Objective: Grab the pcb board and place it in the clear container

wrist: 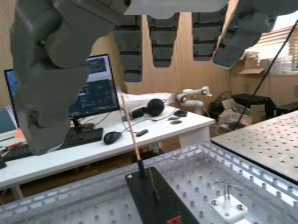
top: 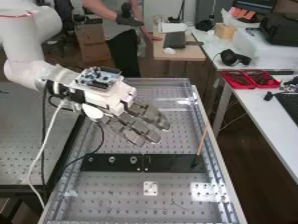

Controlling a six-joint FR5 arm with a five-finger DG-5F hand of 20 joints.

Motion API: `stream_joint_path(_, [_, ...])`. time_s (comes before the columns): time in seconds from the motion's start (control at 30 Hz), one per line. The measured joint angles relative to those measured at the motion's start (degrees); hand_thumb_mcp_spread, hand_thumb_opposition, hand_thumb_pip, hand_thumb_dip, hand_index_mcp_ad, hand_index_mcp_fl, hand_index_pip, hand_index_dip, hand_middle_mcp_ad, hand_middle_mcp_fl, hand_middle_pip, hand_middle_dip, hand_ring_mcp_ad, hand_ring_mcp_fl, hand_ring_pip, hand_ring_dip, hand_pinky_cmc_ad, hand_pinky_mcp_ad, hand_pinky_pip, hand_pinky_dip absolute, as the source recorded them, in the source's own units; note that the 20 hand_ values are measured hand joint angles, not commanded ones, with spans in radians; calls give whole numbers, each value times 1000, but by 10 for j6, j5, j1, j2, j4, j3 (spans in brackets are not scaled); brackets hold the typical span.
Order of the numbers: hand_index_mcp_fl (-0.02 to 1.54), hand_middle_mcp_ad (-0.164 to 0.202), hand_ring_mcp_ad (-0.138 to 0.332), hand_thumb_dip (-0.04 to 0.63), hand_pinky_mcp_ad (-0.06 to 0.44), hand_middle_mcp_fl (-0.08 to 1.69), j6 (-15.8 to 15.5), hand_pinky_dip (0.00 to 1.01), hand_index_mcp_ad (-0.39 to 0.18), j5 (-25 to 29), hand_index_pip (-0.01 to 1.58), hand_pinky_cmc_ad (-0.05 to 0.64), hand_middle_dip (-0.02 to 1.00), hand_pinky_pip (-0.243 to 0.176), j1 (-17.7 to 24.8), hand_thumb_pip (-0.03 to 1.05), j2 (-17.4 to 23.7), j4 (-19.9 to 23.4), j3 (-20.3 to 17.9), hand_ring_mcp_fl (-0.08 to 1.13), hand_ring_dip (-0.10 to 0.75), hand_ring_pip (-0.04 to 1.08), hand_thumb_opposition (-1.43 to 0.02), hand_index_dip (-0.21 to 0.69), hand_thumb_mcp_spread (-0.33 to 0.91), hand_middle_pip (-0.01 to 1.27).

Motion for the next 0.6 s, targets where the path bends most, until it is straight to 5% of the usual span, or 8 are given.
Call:
stream_joint_path(0.33, [255,63,209,161,182,0,-37,190,-89,5,852,290,112,-86,-9,332,-64,57,2,0,14,93,-757,222,557,141])
stream_joint_path(0.6, [176,42,190,162,168,5,-57,195,-106,6,1166,293,122,-75,-23,332,-110,97,12,2,21,87,-768,202,572,145])
